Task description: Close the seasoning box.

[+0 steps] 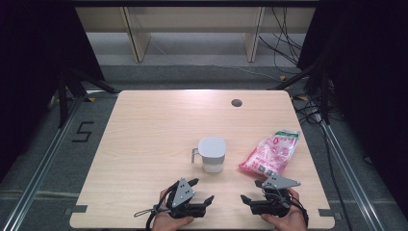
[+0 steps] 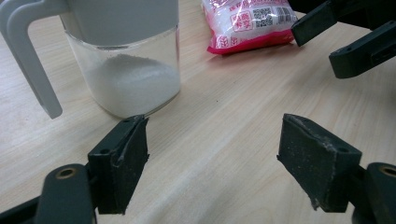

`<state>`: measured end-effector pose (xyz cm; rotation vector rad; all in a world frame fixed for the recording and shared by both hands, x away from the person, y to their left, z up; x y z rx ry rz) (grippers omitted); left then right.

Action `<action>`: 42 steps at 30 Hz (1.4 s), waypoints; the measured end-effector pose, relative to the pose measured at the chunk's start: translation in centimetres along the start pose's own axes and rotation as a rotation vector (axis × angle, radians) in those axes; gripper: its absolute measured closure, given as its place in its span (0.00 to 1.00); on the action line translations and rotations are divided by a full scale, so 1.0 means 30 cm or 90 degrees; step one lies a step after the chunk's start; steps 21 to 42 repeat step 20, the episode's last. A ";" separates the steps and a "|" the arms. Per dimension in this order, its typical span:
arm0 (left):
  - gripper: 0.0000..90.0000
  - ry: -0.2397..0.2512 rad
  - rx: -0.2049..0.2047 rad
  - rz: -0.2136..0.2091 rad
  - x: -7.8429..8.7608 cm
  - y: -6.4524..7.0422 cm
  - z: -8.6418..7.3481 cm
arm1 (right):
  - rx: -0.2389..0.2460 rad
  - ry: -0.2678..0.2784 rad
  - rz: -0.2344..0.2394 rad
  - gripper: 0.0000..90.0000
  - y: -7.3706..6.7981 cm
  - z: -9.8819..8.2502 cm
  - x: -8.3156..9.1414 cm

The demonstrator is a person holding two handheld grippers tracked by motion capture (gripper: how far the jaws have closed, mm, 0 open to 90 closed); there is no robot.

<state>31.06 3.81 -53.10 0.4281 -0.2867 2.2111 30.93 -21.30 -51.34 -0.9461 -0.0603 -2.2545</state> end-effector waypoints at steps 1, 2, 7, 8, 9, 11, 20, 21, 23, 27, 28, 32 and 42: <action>0.26 -0.004 0.008 0.003 0.001 0.001 -0.001 | -0.001 0.000 0.001 0.27 -0.001 -0.001 0.000; 0.26 -0.004 0.008 0.003 0.002 0.001 -0.001 | 0.001 0.003 -0.003 0.27 0.000 0.000 -0.001; 0.26 0.006 0.012 0.000 0.004 0.000 0.001 | 0.013 0.000 0.005 0.27 0.003 -0.003 -0.008; 0.26 0.006 0.011 0.004 0.006 -0.002 0.001 | 0.020 -0.003 -0.004 0.27 0.005 -0.003 -0.005; 0.26 0.004 -0.004 0.002 0.009 -0.007 0.003 | 0.025 -0.001 -0.006 0.27 0.007 -0.003 -0.006; 0.26 0.004 0.004 0.006 0.011 -0.007 0.002 | 0.019 0.002 -0.006 0.27 0.005 -0.002 -0.008; 0.26 0.008 0.022 0.014 0.014 -0.022 -0.002 | 0.022 -0.009 0.000 0.27 0.002 -0.008 -0.013; 0.26 0.008 0.022 0.014 0.014 -0.022 -0.002 | 0.022 -0.009 0.000 0.27 0.002 -0.008 -0.013; 0.26 0.008 0.022 0.014 0.014 -0.022 -0.002 | 0.022 -0.009 0.000 0.27 0.002 -0.008 -0.013; 0.26 0.008 0.022 0.014 0.014 -0.022 -0.002 | 0.022 -0.009 0.000 0.27 0.002 -0.008 -0.013; 0.26 0.008 0.022 0.014 0.014 -0.022 -0.002 | 0.022 -0.009 0.000 0.27 0.002 -0.008 -0.013; 0.26 0.008 0.022 0.014 0.014 -0.022 -0.002 | 0.022 -0.009 0.000 0.27 0.002 -0.008 -0.013; 0.26 0.008 0.022 0.014 0.014 -0.022 -0.002 | 0.022 -0.009 0.000 0.27 0.002 -0.008 -0.013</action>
Point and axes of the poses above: each handheld gripper's, and its own axes: x roughly backward along the jaws, z roughly out of its top, y roughly to its right, the point moved 4 cm from there along -x, roughly forward along the jaws, and after that the axes turned 6 degrees about -x, right-handed, at the moved point
